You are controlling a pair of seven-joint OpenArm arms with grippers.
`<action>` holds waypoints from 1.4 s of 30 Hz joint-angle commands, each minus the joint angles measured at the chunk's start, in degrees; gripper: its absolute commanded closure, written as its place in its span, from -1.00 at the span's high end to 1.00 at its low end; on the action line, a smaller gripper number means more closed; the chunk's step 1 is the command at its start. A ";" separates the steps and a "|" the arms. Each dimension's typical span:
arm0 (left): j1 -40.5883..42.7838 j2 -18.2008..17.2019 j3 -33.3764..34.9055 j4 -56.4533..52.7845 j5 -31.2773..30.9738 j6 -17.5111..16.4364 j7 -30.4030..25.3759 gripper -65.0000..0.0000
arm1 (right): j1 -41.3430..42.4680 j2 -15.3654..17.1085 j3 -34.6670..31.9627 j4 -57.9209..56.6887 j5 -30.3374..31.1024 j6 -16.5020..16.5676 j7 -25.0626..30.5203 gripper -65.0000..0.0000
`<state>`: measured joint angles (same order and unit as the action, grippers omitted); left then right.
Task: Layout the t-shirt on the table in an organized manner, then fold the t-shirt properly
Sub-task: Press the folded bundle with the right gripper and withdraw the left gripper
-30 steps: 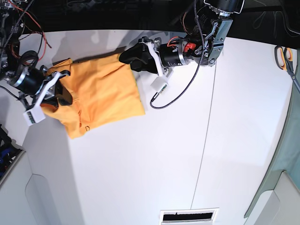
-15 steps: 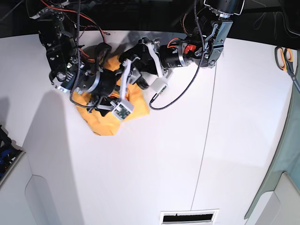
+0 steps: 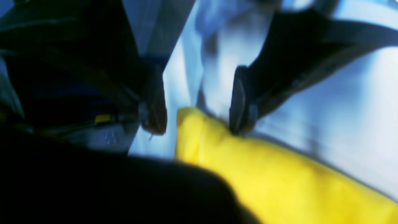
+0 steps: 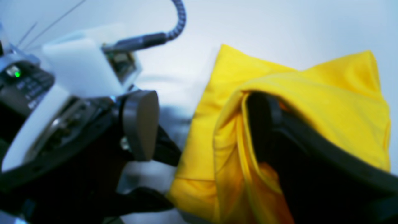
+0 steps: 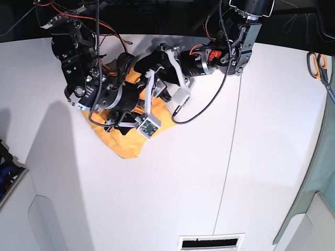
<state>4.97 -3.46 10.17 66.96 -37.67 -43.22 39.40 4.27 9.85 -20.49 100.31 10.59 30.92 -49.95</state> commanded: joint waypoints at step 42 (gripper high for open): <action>0.76 -20.09 -2.34 8.85 -17.62 3.22 12.22 0.12 | 5.44 8.55 -11.28 1.09 -3.10 0.39 2.62 0.30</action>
<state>6.15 -22.90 8.10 75.09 -54.94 -40.29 51.48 8.69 18.28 -32.25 100.33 7.07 31.29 -48.51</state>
